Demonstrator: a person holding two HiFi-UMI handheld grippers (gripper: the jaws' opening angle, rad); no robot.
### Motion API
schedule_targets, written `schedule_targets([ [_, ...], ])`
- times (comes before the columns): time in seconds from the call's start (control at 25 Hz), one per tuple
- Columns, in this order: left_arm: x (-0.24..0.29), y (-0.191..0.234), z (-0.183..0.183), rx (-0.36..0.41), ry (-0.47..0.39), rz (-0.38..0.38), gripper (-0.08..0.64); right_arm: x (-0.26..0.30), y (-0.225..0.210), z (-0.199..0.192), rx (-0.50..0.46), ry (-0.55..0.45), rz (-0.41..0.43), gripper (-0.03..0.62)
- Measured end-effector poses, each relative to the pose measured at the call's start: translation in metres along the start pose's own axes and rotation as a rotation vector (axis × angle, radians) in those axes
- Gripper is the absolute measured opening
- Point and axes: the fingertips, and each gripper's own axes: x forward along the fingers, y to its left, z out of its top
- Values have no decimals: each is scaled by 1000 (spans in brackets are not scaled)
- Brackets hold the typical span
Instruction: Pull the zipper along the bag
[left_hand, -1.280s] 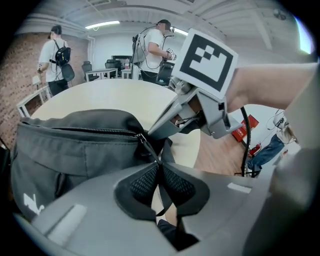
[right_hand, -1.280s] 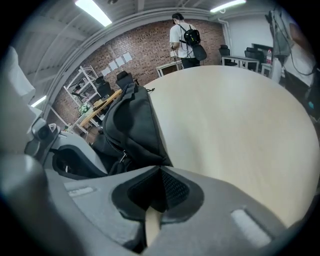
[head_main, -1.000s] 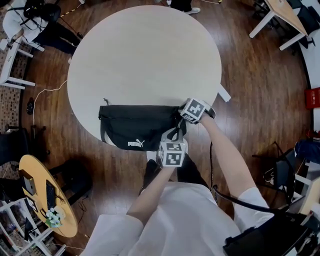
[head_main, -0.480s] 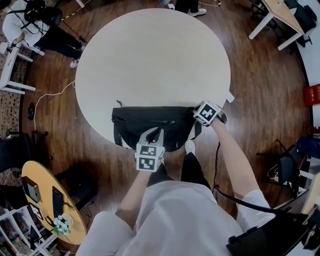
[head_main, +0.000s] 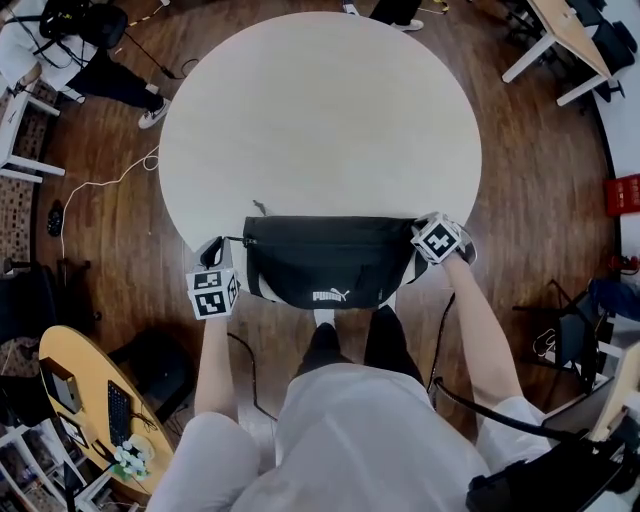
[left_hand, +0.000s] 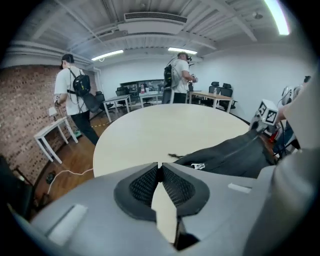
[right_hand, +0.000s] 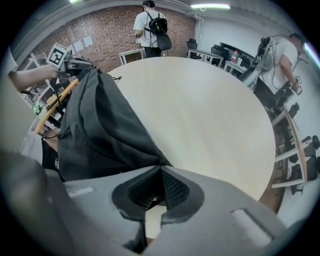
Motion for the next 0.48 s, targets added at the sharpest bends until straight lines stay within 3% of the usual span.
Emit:
schedule_targets([
  [0.08,36,27,-20,-49,40,-32,46,-1,-5,4,-20,10,-35,-12],
  [0.16,66,20,-32,-77,73,-94,46,0,-6,-2,-6,48,-64,-12],
  [0.28,69,15,-28,-131,54,-114,52,4,-6,4,-22,39,-125,-12],
  [0.36,55,34,-22,-206,5,-78,76,5,-8,8,-37,24,-178,-12],
  [0.48,17,84,-17,-357,-91,30,17,5,-10,3,-1,-3,-256,-12],
])
